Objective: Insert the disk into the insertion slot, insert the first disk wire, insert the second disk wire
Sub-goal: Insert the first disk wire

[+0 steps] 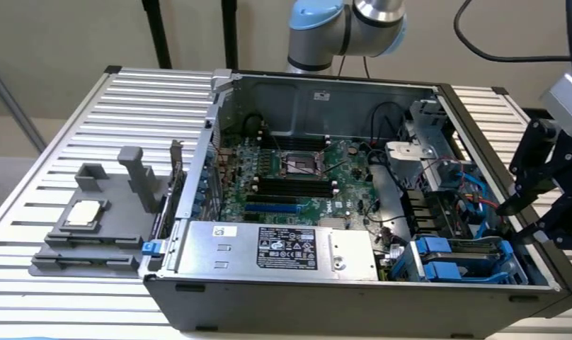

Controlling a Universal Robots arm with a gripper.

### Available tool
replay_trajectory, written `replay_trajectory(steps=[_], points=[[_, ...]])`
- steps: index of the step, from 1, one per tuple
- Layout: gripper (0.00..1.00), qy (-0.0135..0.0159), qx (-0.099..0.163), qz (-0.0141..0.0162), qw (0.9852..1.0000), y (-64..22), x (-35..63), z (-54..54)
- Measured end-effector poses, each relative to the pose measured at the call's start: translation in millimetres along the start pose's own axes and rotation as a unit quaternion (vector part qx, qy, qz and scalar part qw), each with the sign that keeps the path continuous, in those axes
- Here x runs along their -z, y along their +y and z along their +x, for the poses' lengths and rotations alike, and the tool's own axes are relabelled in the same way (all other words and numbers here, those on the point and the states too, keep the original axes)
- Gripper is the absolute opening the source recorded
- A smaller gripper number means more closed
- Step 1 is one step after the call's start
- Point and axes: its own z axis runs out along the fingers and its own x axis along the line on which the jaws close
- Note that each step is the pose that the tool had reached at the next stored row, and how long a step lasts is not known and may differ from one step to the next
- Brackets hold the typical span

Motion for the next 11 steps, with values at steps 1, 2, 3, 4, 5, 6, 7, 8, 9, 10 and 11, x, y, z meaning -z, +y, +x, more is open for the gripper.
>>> replay_trajectory(steps=[1,2,3,4,5,6,7,8,9,10,11], points=[[0.40,0.0000,0.000,0.0000,1.0000,-0.1,-1.8,-0.7],[0.40,-0.0001,0.000,0.0000,1.0000,-0.1,-4.1,-2.0],[0.40,0.0000,0.000,0.0000,1.0000,0.0,-5.9,-3.8],[0.40,0.0001,0.000,0.0000,1.0000,0.1,-7.8,-5.9],[0.40,0.0000,0.000,0.0000,1.0000,0.2,-9.9,-7.9],[0.40,0.0000,0.000,0.0000,1.0000,0.3,-11.9,-9.8],[0.40,0.0001,0.000,0.0000,1.0000,0.4,-13.9,-11.7],[0.40,0.0003,0.000,0.0000,1.0000,0.5,-15.9,-13.3],[0.40,0.0007,0.000,0.0000,1.0000,0.6,-17.8,-14.7],[0.40,0.0012,0.000,0.0000,1.0000,0.8,-19.7,-16.0],[0.40,0.0017,0.000,0.0000,1.0000,0.9,-21.7,-17.4]])
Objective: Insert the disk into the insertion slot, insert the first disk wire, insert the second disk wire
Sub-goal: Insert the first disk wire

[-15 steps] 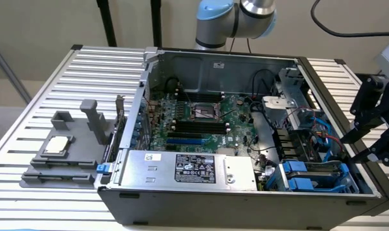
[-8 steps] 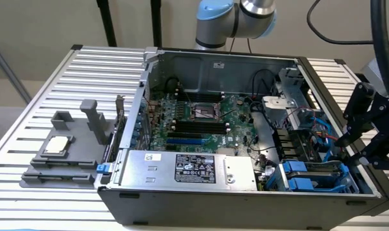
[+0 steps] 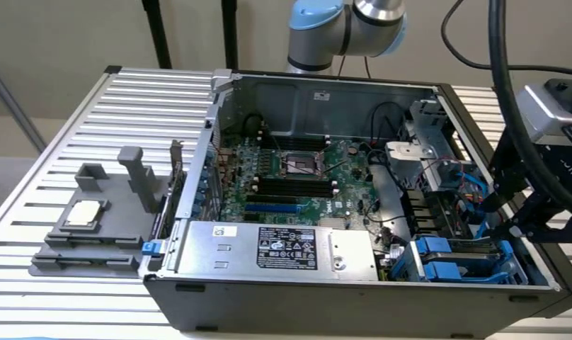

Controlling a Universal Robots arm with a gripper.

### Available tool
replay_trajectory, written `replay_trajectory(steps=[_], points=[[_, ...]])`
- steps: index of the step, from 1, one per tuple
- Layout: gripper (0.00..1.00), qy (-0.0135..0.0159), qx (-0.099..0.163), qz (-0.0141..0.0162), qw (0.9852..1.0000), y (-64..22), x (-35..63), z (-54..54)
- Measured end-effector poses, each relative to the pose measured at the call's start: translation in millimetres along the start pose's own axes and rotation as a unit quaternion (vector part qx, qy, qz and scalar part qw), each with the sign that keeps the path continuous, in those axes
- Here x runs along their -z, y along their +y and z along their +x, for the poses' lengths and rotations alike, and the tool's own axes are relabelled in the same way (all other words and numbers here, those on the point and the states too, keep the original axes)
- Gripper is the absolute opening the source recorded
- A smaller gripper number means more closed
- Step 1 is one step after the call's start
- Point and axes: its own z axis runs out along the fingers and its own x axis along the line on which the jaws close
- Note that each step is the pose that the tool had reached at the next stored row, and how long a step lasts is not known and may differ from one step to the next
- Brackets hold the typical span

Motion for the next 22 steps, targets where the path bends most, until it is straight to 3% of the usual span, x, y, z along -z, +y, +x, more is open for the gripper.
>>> replay_trajectory(steps=[3,4,6,11,14,18,22], points=[[0.48,0.0019,0.000,0.0000,1.0000,0.8,-5.7,-4.5],[0.55,0.0027,0.000,-0.0001,1.0000,1.1,-7.6,-6.0],[0.55,0.0051,0.000,-0.0001,1.0000,2.6,-10.7,-8.0],[0.55,0.0054,0.000,-0.0001,1.0000,10.5,-13.2,-8.1],[0.55,0.0055,0.000,-0.0002,1.0000,11.0,-10.8,-8.3],[0.55,0.0054,0.000,-0.0002,1.0000,11.7,0.2,-6.8],[0.55,0.0047,0.000,-0.0003,1.0000,11.7,2.2,1.5]])
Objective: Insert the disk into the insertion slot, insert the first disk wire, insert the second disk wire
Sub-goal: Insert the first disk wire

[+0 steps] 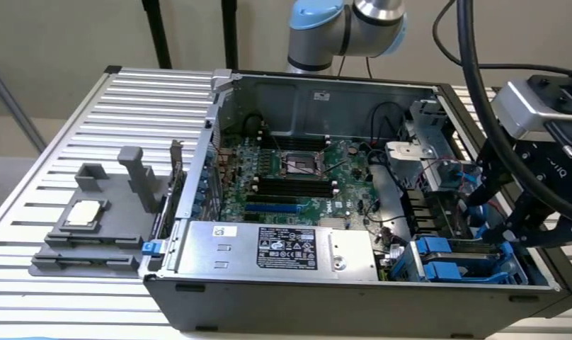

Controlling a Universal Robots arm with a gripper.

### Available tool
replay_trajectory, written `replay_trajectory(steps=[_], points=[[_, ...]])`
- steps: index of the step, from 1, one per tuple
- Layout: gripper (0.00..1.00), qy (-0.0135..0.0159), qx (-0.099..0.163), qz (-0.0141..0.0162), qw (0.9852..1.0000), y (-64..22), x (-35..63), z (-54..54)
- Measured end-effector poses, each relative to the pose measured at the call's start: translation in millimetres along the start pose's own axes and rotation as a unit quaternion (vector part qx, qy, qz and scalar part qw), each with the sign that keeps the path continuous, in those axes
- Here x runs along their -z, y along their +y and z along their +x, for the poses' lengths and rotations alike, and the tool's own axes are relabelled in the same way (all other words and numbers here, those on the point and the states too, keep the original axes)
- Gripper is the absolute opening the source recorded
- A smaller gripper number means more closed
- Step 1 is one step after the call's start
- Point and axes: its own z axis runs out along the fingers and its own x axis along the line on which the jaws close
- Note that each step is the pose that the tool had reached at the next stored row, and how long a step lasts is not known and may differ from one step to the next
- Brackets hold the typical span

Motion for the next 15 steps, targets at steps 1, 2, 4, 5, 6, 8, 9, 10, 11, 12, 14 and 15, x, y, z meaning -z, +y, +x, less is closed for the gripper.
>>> replay_trajectory(steps=[1,2,4,5,6,8,9,10,11,12,14,15], points=[[0.55,-0.0002,0.000,-0.0003,1.0000,-0.4,0.3,3.6],[0.55,-0.0006,0.000,-0.0006,1.0000,-1.0,0.5,6.7],[0.55,-0.0019,0.000,-0.0012,1.0000,-3.2,0.9,11.7],[0.55,-0.0028,0.000,-0.0013,1.0000,-4.8,0.9,13.5],[0.55,-0.0038,0.000,-0.0014,1.0000,-6.4,0.8,15.0],[0.55,-0.0056,0.000,-0.0013,1.0000,-10.2,0.5,17.5],[0.55,-0.0064,0.000,-0.0014,1.0000,-12.3,0.3,18.8],[0.55,-0.0072,0.000,-0.0014,1.0000,-14.3,-0.4,19.9],[0.55,-0.0078,0.000,-0.0014,1.0000,-16.3,-1.2,20.9],[0.55,-0.0083,0.000,-0.0015,1.0000,-18.2,-2.0,21.7],[0.55,-0.0091,0.000,-0.0015,1.0000,-21.1,-4.2,22.5],[0.55,-0.0092,0.001,-0.0015,1.0000,-21.9,-5.4,22.7]])
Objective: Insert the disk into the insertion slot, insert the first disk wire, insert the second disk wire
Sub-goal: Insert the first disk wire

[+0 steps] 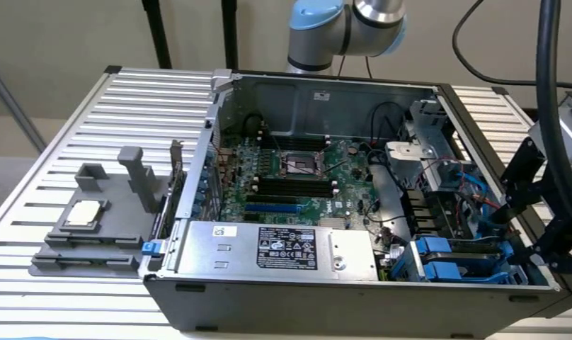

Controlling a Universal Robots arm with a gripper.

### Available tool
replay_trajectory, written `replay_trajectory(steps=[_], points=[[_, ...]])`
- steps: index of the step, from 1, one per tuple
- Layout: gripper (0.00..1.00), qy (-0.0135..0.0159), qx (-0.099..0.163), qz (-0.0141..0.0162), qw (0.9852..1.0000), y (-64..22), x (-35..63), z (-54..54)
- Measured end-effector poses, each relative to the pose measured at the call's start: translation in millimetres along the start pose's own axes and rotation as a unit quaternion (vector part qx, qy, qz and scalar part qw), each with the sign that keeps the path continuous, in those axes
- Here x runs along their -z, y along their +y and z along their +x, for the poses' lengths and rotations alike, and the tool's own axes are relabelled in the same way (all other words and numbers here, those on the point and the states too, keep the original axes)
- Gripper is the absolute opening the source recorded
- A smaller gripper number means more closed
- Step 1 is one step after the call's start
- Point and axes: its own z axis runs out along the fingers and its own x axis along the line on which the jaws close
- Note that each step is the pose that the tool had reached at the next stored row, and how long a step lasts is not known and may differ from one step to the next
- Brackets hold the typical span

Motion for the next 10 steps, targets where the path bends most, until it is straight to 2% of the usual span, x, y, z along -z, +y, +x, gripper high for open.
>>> replay_trajectory(steps=[5,10], points=[[0.55,-0.0009,0.003,-0.0004,1.0000,-0.6,-6.5,0.8],[0.55,-0.0013,0.006,-0.0008,1.0000,-0.8,-8.6,0.3]])
